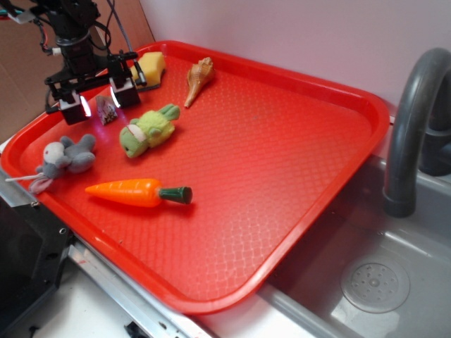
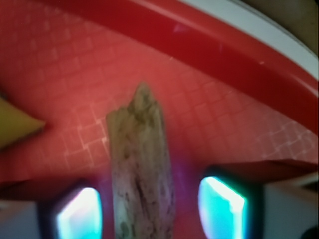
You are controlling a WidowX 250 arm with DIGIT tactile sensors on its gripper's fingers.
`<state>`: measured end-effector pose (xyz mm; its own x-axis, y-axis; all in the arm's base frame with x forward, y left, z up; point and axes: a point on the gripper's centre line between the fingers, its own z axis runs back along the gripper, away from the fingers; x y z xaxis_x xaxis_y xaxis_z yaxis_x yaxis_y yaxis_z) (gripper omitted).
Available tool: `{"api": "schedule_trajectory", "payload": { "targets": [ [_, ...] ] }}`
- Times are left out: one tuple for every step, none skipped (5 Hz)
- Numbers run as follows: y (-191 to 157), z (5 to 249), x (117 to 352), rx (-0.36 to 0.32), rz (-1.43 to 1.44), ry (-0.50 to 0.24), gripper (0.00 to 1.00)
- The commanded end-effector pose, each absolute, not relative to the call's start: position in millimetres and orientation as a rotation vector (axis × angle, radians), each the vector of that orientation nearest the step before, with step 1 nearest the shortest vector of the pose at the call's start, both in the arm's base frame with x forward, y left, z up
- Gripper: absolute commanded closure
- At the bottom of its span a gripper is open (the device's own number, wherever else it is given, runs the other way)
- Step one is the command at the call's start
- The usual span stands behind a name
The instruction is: Grab the wood chip.
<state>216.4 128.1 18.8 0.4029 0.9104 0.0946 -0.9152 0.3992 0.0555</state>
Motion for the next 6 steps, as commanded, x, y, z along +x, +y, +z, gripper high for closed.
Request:
{"api": "schedule_trajectory", "payload": {
  "targets": [
    [114.1,37.1,214.1,0.077,0.831,-0.129,1.0],
    [88.2,78.5,217.6,0.074,0.58,-0.129,1.0],
    [52.3,128.3,212.1,0.065,0.331,-0.154,1.0],
    [20.2,179.3,197.2,0.021,0.151,-0.117,1.0],
    [-10.1,221.8,183.6,-0.016,0.033,-0.152,1.0],
    [-8.1,242.1,182.5,-0.066,0.091,-0.245,1.0]
  ]
}}
